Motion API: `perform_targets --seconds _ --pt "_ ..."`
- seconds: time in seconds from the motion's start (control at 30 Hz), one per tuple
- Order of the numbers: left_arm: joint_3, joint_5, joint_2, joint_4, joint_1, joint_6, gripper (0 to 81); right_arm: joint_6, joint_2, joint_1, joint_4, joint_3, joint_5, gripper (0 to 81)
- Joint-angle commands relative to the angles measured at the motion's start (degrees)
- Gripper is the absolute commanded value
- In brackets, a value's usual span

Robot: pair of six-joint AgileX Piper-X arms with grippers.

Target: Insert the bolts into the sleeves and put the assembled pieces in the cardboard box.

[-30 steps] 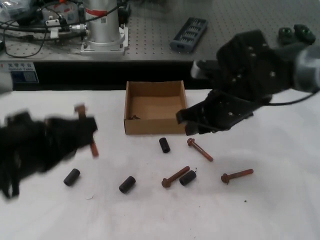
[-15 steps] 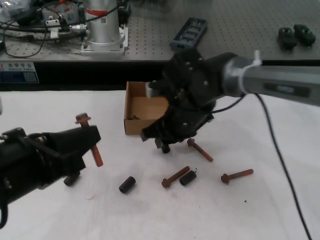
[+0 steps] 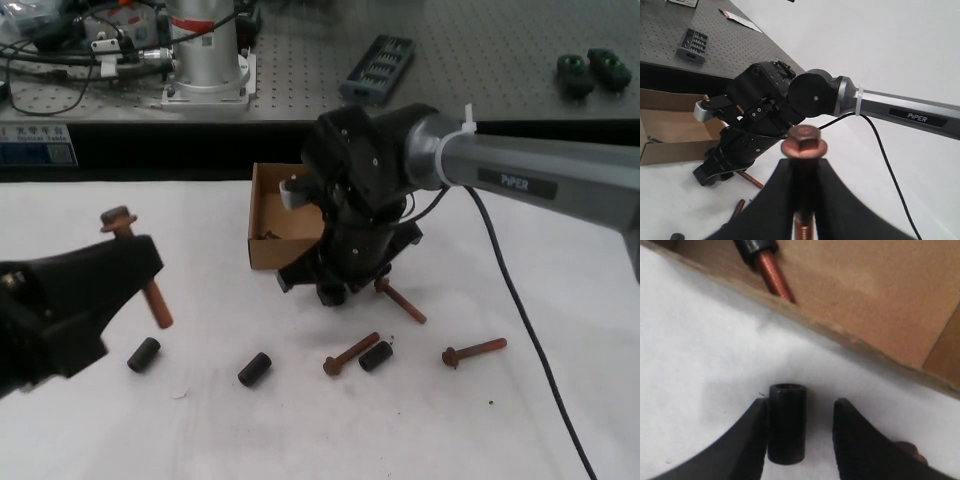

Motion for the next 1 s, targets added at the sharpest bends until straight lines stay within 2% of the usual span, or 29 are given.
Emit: perform_targets --seconds 0.0,0.07,0.23,0.4,0.53,0.77,0.97 --pt "-0.24 -0.25 -5.39 6.65 0.22 0.79 0.0 -0.37 0.77 0.49 1.68 -0.59 1.46 28.4" --pt "-0.24 -0.31 -5.87 6.67 0.22 1.55 0.0 -0.37 0.77 0.61 1.68 -0.59 2.59 22.5" --pt "-0.24 -1.92 -5.86 6.67 0.22 1.54 0.0 -0.59 0.77 0.63 2.32 -0.59 2.80 0.3" --pt "-0.24 -5.56 -4.95 6.27 0.22 1.54 0.0 -5.29 -0.96 0.11 3.27 -0.02 -2.72 4.0" --pt "-0.24 -7.44 -0.96 2.44 0.22 1.54 0.0 -8.35 -8.32 -0.98 -2.94 7.47 -7.25 4.0" --pt "-1.11 0.32 16.43 -18.24 0.22 -3.09 0.0 -7.67 -31.56 -5.84 -33.58 36.85 -26.95 4.0" --pt "-11.07 13.19 36.99 -30.44 0.22 -6.29 0.0 -5.87 -45.02 -11.18 -46.15 52.41 -44.23 4.0"
